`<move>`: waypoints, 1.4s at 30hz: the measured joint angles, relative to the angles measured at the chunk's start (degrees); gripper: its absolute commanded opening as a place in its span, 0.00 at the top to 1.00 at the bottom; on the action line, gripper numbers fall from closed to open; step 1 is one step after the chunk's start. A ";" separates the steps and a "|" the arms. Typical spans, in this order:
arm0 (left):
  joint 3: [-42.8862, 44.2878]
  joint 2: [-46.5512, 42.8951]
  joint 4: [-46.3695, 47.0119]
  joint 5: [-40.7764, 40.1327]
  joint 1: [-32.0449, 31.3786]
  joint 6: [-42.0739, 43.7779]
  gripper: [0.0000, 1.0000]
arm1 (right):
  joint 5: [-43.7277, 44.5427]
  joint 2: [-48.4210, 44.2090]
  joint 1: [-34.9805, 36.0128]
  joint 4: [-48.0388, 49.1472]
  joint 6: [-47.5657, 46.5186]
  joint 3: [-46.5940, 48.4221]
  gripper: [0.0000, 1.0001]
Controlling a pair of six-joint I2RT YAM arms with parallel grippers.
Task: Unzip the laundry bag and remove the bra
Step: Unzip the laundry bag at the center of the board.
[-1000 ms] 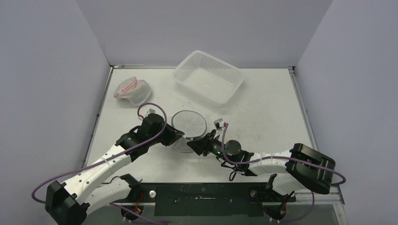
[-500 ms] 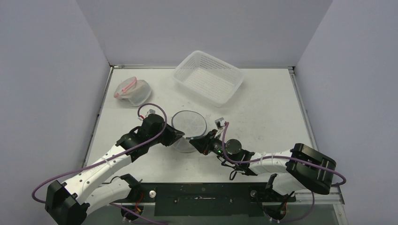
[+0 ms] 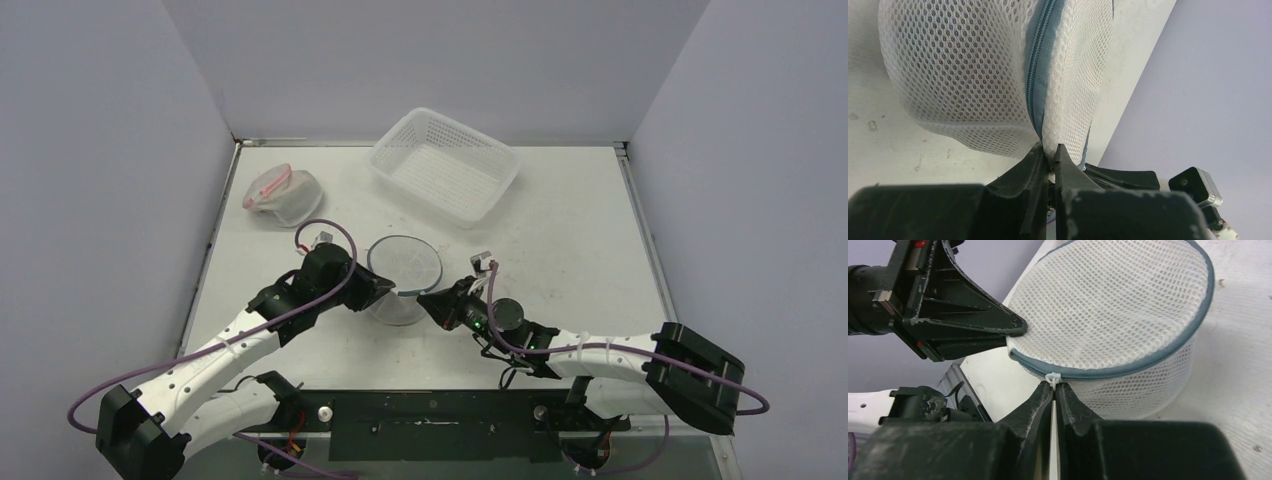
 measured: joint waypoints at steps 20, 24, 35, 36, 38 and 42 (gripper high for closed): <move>-0.52 11.50 18.84 17.05 -0.85 15.47 1.00 | 22.73 -23.89 13.68 -33.03 -9.53 -1.20 0.95; 4.04 18.10 22.67 20.87 -1.31 19.12 0.94 | 29.73 -24.81 20.57 -38.05 -10.36 0.04 0.95; 3.74 20.55 26.58 18.75 -1.64 20.61 0.13 | 37.11 -19.02 24.61 -34.93 -8.11 0.17 0.95; 2.67 18.75 25.33 17.81 -1.64 20.57 0.13 | 37.40 -18.47 24.61 -34.05 -7.89 0.17 0.95; 0.72 15.06 22.93 16.20 -1.64 20.35 0.12 | 37.70 -17.51 24.59 -32.74 -7.69 0.17 0.95; -2.86 7.80 18.03 13.68 -1.66 18.78 0.12 | 37.83 -15.26 24.44 -31.21 -7.63 0.28 0.95</move>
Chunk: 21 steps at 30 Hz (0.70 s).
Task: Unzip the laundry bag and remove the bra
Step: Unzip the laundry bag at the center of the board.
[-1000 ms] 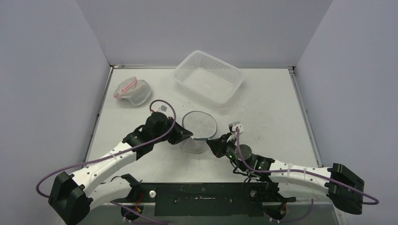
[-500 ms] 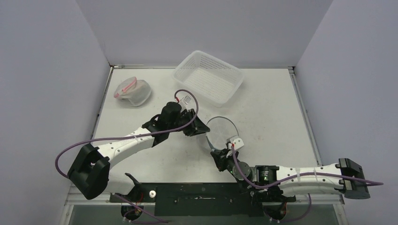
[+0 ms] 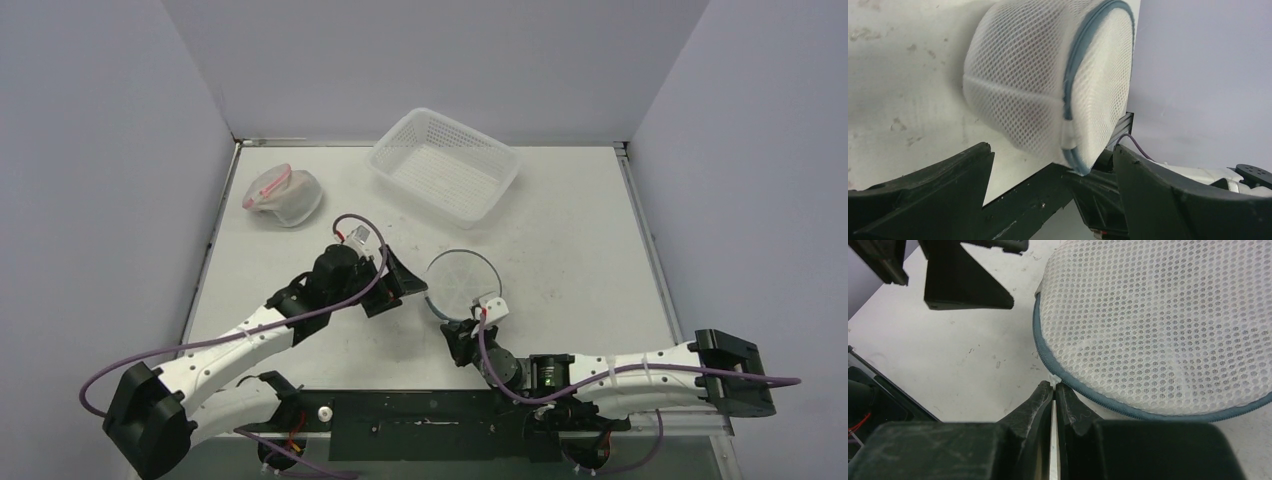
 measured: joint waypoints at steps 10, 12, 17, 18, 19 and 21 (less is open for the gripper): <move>-6.62 -5.64 1.01 -2.82 -5.05 -7.67 0.34 | -1.75 2.73 -1.64 2.10 -0.09 0.68 0.95; -6.34 -3.85 2.08 -3.30 -6.16 -8.13 0.39 | -2.08 2.73 -1.79 2.23 -0.11 0.72 0.95; -5.75 0.22 5.57 -4.42 -7.06 -8.98 0.47 | -2.91 2.73 -1.84 2.29 -0.11 0.72 0.95; -5.60 0.81 6.12 -4.48 -7.13 -9.01 0.47 | -3.04 2.73 -1.84 2.29 -0.11 0.72 0.95; -5.31 1.36 6.45 -4.61 -7.15 -9.03 0.47 | -3.08 2.73 -1.84 2.29 -0.11 0.72 0.95; -4.63 2.12 7.13 -4.83 -7.23 -9.01 0.48 | -3.26 2.73 -1.84 2.29 -0.09 0.72 0.95</move>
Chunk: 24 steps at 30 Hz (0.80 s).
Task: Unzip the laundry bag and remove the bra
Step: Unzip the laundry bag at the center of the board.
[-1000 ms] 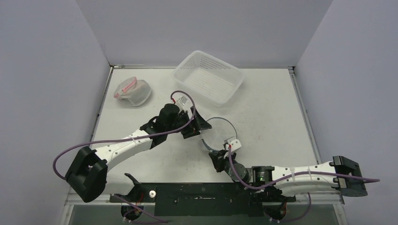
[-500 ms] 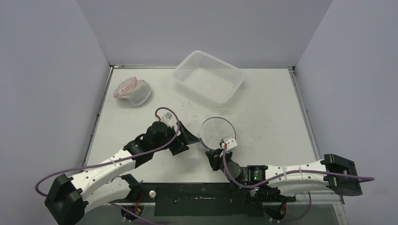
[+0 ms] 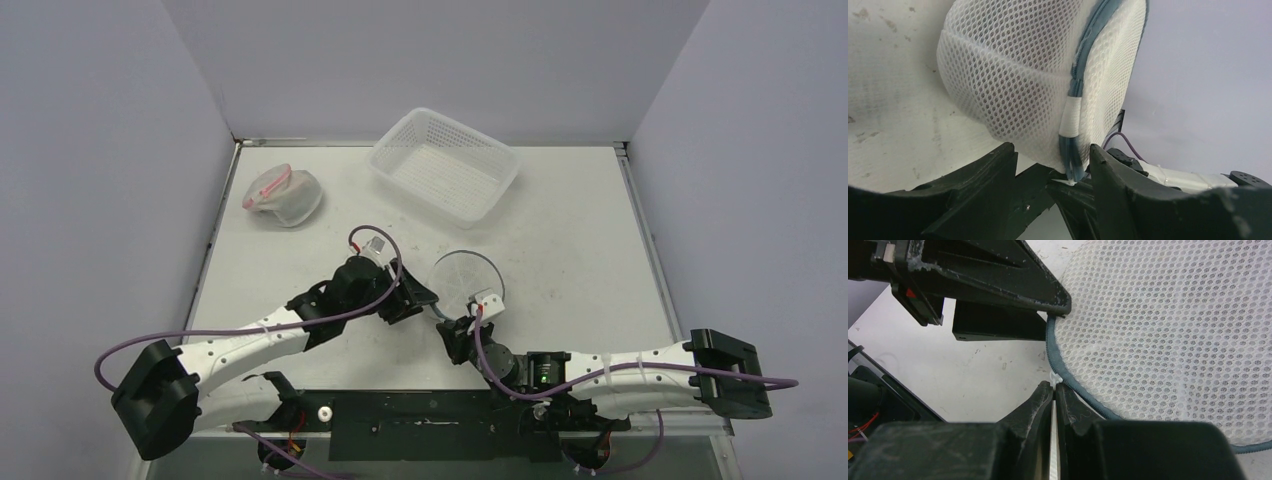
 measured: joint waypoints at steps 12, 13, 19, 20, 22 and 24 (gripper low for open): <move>2.43 2.40 1.49 -0.85 0.00 0.79 0.77 | -0.15 -1.09 0.00 -1.05 0.04 0.00 0.95; 2.45 2.64 1.55 -0.85 0.00 0.94 0.81 | -0.15 -1.22 0.00 -1.16 0.11 0.00 0.95; 2.45 2.91 1.68 -0.87 -0.13 1.92 1.00 | -0.13 -1.60 0.00 -2.78 0.48 0.00 0.95; 2.45 2.91 1.66 -0.87 -0.22 2.01 1.00 | -0.11 -1.88 0.00 -3.30 0.66 0.00 0.95; 2.45 2.91 1.62 -0.85 -0.33 2.38 1.00 | 0.09 -3.13 0.00 -4.90 1.29 0.00 0.95; 2.47 2.89 1.60 -0.85 -0.33 2.95 1.00 | 0.48 -4.66 0.07 -6.58 1.95 0.00 0.95</move>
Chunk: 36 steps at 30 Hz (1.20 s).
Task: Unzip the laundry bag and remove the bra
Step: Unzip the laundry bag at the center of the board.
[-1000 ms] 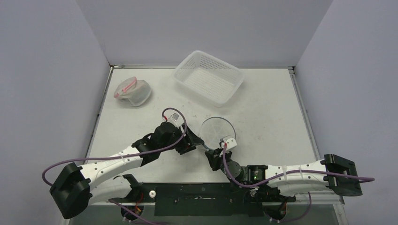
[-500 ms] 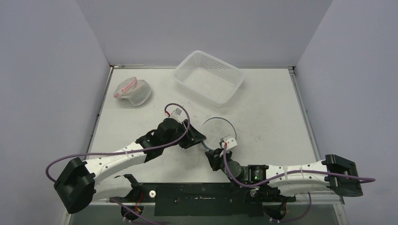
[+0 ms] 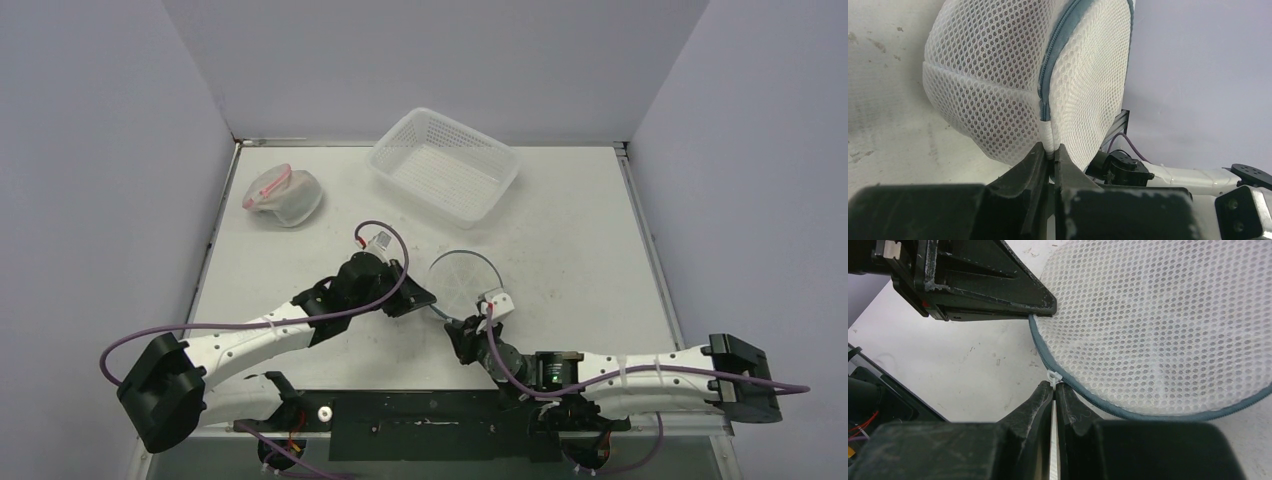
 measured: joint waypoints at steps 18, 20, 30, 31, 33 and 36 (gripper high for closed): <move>0.74 -1.07 -0.46 0.98 1.29 2.95 1.00 | 3.93 -13.75 0.04 -18.95 4.98 0.00 0.95; 0.74 -1.07 -0.48 1.79 1.95 3.19 0.98 | 4.28 -14.05 0.04 -19.76 5.22 0.00 0.95; 7.26 -0.55 -8.68 3.61 6.67 6.73 0.05 | 2.99 -9.99 0.02 -16.79 2.51 1.29 0.95; 8.17 -1.25 -10.08 3.21 6.64 7.17 0.05 | 2.64 -8.41 0.02 -15.91 2.05 2.05 0.95; 8.44 -3.69 -12.52 2.58 6.64 7.54 0.03 | 1.84 -5.40 0.02 -14.14 0.85 3.58 0.95; 7.19 -8.98 -16.22 1.60 6.62 7.48 0.03 | 0.24 -1.60 -0.35 -10.95 -0.98 5.33 0.95</move>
